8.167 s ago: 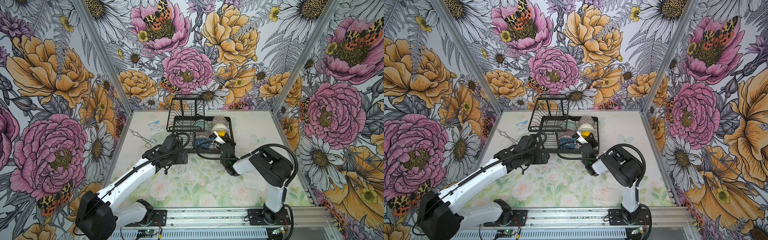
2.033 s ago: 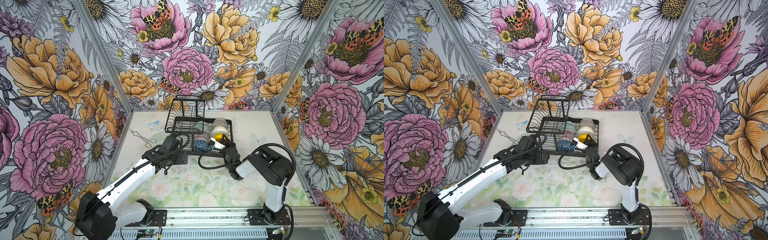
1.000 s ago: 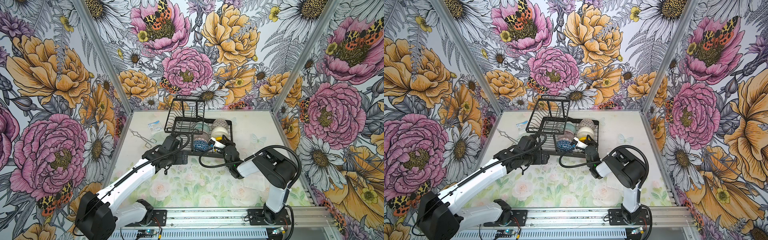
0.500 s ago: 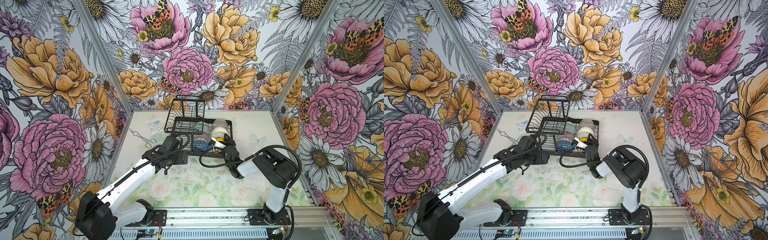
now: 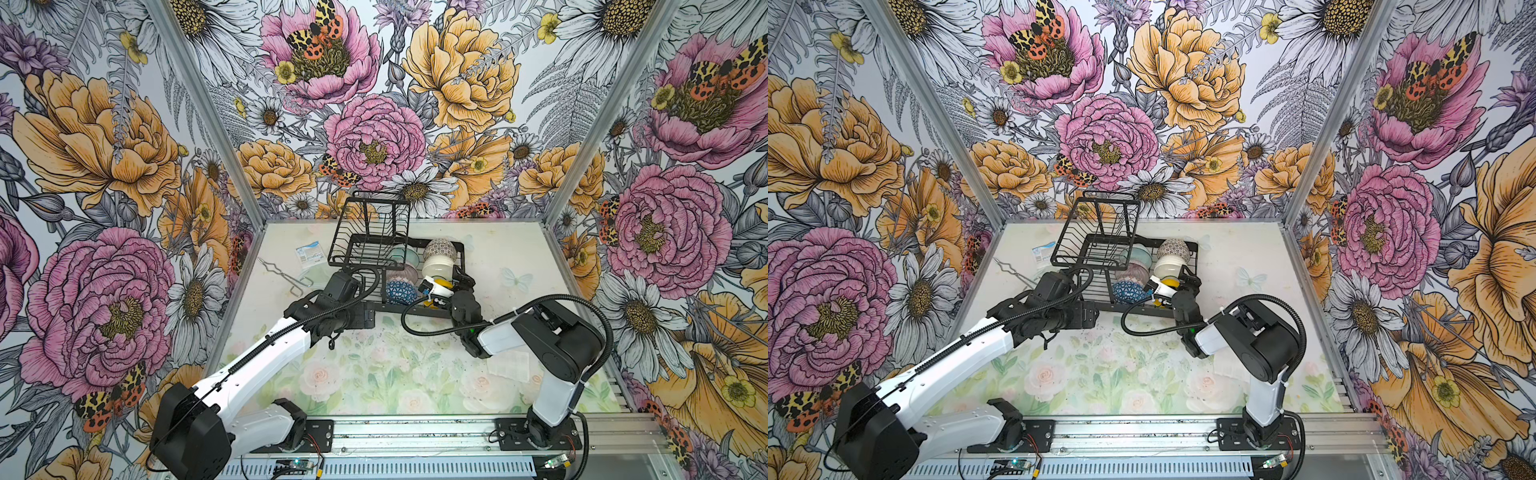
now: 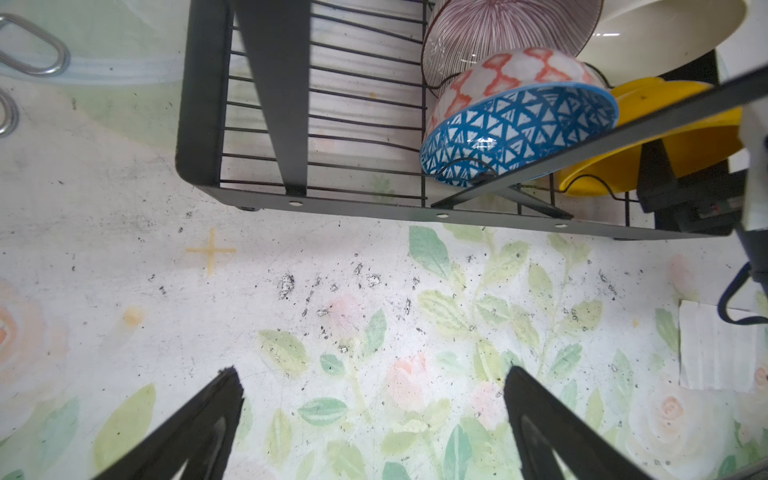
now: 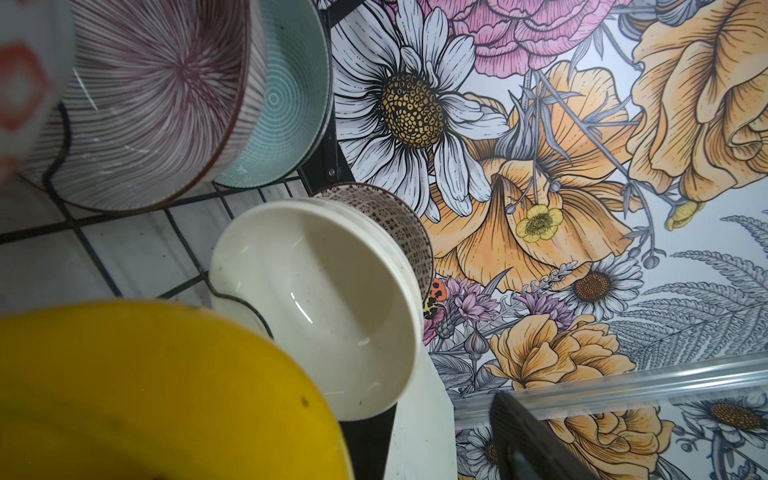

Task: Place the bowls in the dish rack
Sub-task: 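Open the right gripper and release the yellow bowl in the rack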

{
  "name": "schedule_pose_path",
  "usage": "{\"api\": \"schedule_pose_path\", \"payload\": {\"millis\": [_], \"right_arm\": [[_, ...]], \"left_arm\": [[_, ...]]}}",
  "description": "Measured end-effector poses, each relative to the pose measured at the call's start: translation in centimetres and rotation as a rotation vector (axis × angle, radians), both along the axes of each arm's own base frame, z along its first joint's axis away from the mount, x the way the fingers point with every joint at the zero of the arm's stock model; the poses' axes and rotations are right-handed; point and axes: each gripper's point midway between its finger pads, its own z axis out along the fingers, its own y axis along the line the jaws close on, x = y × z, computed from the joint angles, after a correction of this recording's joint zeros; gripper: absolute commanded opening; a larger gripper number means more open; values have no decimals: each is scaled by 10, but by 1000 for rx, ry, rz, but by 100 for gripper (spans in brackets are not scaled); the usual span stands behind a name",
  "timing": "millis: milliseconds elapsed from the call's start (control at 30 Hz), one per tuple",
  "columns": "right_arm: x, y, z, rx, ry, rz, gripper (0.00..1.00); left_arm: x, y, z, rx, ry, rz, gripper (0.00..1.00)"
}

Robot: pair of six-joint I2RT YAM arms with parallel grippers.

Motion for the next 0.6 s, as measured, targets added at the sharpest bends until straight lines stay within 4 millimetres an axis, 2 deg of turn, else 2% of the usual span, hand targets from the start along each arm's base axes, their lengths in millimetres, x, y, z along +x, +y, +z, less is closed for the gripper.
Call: {"api": "schedule_pose_path", "payload": {"millis": [233,600], "right_arm": [[-4,0,6,34,44,25,92],[-9,4,2,54,108,61,93]], "left_arm": [[0,0,-1,9,-2,-12,99],[0,0,-3,15,3,-16,99]]}}
